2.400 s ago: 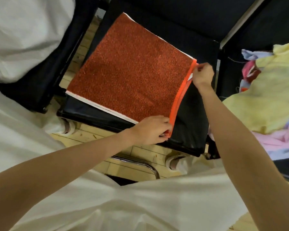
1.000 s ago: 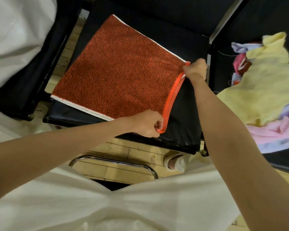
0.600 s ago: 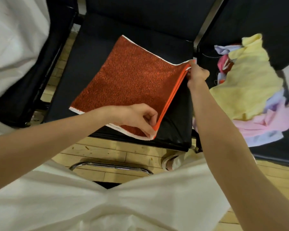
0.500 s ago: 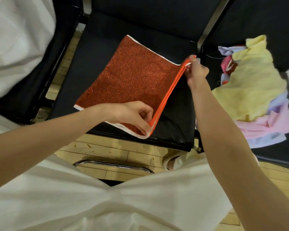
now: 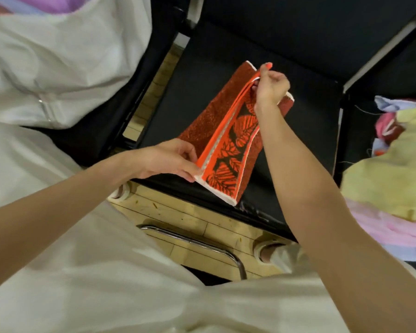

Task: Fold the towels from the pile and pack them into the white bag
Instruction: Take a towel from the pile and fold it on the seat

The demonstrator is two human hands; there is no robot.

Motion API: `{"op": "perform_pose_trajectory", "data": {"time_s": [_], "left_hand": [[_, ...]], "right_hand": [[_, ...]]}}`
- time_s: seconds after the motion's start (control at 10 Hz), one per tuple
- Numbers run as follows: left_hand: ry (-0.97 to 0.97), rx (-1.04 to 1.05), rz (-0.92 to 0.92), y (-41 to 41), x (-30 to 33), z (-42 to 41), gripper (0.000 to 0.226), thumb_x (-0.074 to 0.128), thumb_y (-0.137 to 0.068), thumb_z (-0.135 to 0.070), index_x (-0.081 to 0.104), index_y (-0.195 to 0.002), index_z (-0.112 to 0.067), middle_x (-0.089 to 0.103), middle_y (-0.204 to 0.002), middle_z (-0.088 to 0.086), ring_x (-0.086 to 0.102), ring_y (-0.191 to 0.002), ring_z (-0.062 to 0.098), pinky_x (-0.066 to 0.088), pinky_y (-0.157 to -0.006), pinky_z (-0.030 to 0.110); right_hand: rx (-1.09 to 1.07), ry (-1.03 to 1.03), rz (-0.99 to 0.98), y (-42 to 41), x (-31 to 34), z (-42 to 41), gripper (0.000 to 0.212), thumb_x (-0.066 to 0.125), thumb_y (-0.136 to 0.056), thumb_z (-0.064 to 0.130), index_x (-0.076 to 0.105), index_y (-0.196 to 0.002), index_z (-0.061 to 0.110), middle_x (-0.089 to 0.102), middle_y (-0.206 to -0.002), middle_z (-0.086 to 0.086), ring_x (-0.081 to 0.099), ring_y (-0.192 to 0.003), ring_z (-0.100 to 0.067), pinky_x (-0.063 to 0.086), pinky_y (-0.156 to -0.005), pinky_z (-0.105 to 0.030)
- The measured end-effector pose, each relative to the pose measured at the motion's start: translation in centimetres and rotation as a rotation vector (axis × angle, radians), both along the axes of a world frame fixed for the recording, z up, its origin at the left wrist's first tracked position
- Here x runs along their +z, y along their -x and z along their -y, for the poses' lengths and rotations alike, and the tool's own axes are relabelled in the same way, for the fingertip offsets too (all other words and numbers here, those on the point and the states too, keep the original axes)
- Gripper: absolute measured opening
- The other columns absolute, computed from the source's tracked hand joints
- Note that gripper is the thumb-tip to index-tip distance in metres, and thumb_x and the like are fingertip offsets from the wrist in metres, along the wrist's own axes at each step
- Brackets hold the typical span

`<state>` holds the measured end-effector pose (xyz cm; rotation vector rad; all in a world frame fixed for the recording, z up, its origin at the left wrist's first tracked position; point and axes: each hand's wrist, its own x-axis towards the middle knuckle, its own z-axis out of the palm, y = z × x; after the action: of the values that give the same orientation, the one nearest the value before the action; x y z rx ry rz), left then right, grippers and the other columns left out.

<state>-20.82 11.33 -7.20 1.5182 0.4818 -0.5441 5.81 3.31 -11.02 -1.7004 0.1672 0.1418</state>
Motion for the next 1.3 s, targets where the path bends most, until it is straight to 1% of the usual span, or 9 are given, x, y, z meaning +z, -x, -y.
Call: {"op": "perform_pose_trajectory", "data": {"time_s": [0.1,0.3,0.5,0.6,0.7,0.8,0.9,1.1,1.3], "left_hand": [[-0.033,0.044,-0.009,0.3,-0.5,-1.6,0.019,0.073,-0.081,-0.011,0.054,-0.082,-0.009,0.066,-0.106,0.016,0.07,-0.092,0.022,0.058,-0.082,0.029],[-0.356,0.165,-0.041,0.3,-2.5,-3.0,0.017,0.071,-0.083,-0.017,0.059,-0.091,-0.008,0.071,-0.084,0.012,0.068,-0.07,0.017,0.058,-0.064,0.029],[-0.828,0.004,-0.038,0.3,-3.4,-3.0,0.027,0.068,-0.082,-0.042,0.056,-0.083,-0.018,0.065,-0.085,0.002,0.063,-0.08,0.021,0.053,-0.068,0.035],[-1.021,-0.093,-0.022,0.5,-3.7,-2.5,0.037,0.063,-0.084,-0.051,0.053,-0.084,-0.016,0.064,-0.085,0.004,0.064,-0.079,0.025,0.05,-0.064,0.033],[-1.151,-0.049,0.17,0.9,-3.9,-2.0,0.038,0.064,-0.085,-0.046,0.054,-0.095,-0.011,0.059,-0.096,0.009,0.059,-0.087,0.027,0.051,-0.07,0.039],[-1.119,-0.161,0.578,1.0,-3.6,-2.1,0.021,0.068,-0.085,-0.017,0.062,-0.103,-0.009,0.058,-0.105,0.009,0.057,-0.097,0.027,0.052,-0.078,0.043],[-0.981,-0.313,0.641,0.6,-3.5,-2.1,0.019,0.064,-0.085,-0.008,0.067,-0.104,-0.009,0.062,-0.11,0.005,0.057,-0.104,0.022,0.05,-0.086,0.037],[-0.973,-0.431,0.508,-0.2,-4.3,-2.5,0.022,0.064,-0.083,-0.005,0.07,-0.104,-0.01,0.068,-0.111,0.004,0.062,-0.104,0.022,0.044,-0.089,0.029],[-1.032,-0.451,0.503,0.2,-4.4,-2.0,0.022,0.06,-0.087,-0.009,0.069,-0.107,-0.009,0.067,-0.113,0.005,0.061,-0.106,0.023,0.044,-0.088,0.032]], "right_hand": [[-0.019,0.088,0.032,-0.4,-1.3,-2.2,0.022,0.068,-0.082,0.028,0.052,-0.069,0.023,0.068,-0.075,-0.007,0.068,-0.071,-0.026,0.056,-0.074,-0.048],[0.049,0.121,0.012,2.2,-1.1,-4.3,0.029,0.054,-0.093,0.017,0.04,-0.07,0.029,0.054,-0.083,0.002,0.059,-0.091,-0.024,0.049,-0.093,-0.043],[0.094,0.305,0.159,2.0,-2.4,-3.8,0.017,0.057,-0.09,0.03,0.056,-0.074,0.023,0.066,-0.092,-0.006,0.063,-0.089,-0.024,0.05,-0.091,-0.037],[0.181,0.35,0.232,3.3,-2.7,-2.2,0.008,0.057,-0.087,0.013,0.065,-0.085,0.011,0.064,-0.088,-0.003,0.06,-0.085,-0.017,0.048,-0.087,-0.031],[0.384,0.389,0.248,6.7,-2.8,1.3,0.014,0.057,-0.082,0.003,0.064,-0.084,0.015,0.067,-0.091,-0.009,0.063,-0.082,-0.012,0.052,-0.083,-0.03],[0.602,0.439,0.262,11.0,-2.7,5.8,0.018,0.061,-0.08,-0.002,0.065,-0.083,0.014,0.067,-0.086,-0.003,0.058,-0.069,0.005,0.045,-0.072,-0.009],[0.8,0.566,0.352,14.9,-2.0,9.6,0.018,0.063,-0.076,-0.002,0.065,-0.079,0.016,0.061,-0.08,0.001,0.052,-0.065,-0.003,0.042,-0.066,-0.015],[1.062,0.69,0.547,18.4,-1.0,13.1,0.027,0.055,-0.071,-0.009,0.07,-0.085,0.008,0.067,-0.094,-0.004,0.059,-0.087,-0.024,0.05,-0.079,-0.037],[1.115,0.955,0.857,19.4,-0.9,14.2,0.043,0.07,-0.056,0.003,0.067,-0.099,0.01,0.065,-0.099,-0.005,0.06,-0.089,-0.027,0.046,-0.077,-0.031]]}}
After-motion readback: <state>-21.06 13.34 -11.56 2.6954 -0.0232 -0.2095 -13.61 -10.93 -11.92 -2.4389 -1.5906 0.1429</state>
